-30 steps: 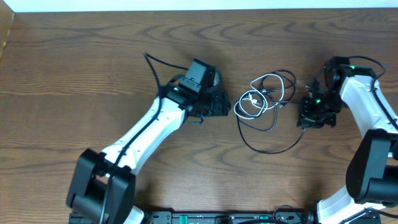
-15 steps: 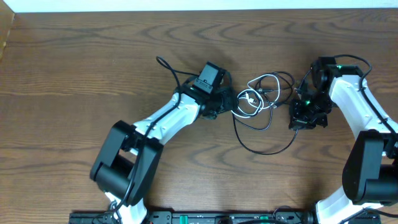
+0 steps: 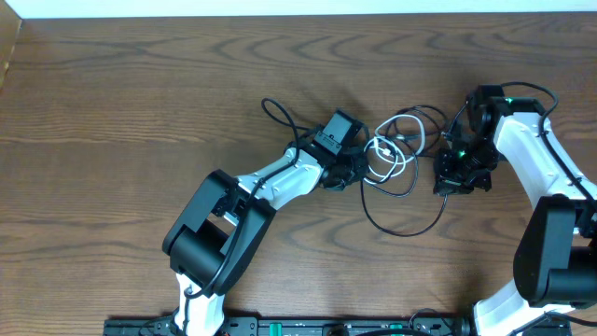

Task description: Untangle cables

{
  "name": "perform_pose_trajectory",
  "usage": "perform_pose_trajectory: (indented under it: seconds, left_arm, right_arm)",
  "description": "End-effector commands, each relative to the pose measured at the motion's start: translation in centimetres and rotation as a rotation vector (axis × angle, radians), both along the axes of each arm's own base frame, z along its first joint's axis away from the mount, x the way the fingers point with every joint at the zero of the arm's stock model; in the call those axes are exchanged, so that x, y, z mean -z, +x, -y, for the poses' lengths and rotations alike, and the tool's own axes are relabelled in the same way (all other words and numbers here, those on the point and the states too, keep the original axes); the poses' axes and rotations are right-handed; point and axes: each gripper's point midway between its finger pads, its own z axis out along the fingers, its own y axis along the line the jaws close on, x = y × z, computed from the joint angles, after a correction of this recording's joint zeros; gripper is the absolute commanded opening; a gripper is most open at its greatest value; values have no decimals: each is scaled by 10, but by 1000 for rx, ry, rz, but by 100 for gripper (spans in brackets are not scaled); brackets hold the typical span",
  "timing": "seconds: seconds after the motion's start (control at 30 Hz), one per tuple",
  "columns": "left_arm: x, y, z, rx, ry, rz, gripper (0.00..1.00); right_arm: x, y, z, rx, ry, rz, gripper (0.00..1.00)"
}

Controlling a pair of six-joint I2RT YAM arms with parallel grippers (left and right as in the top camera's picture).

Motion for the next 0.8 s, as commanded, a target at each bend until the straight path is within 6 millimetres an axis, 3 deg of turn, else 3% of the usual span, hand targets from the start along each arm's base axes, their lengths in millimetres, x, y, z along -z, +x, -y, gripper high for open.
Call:
perform_pose_trajectory:
  seconds: [0.0, 0.13, 0.27, 0.4, 0.47, 0.6, 0.67, 0.77]
  left_arm:
    - [6, -3, -4, 58, 31, 25, 7]
    - [-20, 1, -12, 109, 33, 92, 7]
    - [-59, 7, -36, 120, 39, 151, 7]
    - [-93, 9, -82, 82, 71, 167, 8]
    - [-111, 9, -119, 70, 106, 185, 8]
    - [-129, 9, -167, 28, 145, 197, 7]
    - [-135, 5, -178, 8, 124, 185, 8]
    - [-149, -4, -157, 111, -12, 202, 8]
  right_arm:
    - [0, 0, -3, -4, 9, -2, 8]
    - [1, 0, 3, -10, -26, -2, 8]
    - [5, -4, 33, 24, -196, -28, 7]
    - [2, -15, 71, 126, -383, -80, 4]
    - [0, -20, 86, 160, -425, -100, 4]
    - [0, -24, 101, 221, -422, -116, 4]
    - [1, -25, 100, 252, -384, -121, 3]
    - [2, -8, 57, 187, -103, -58, 4]
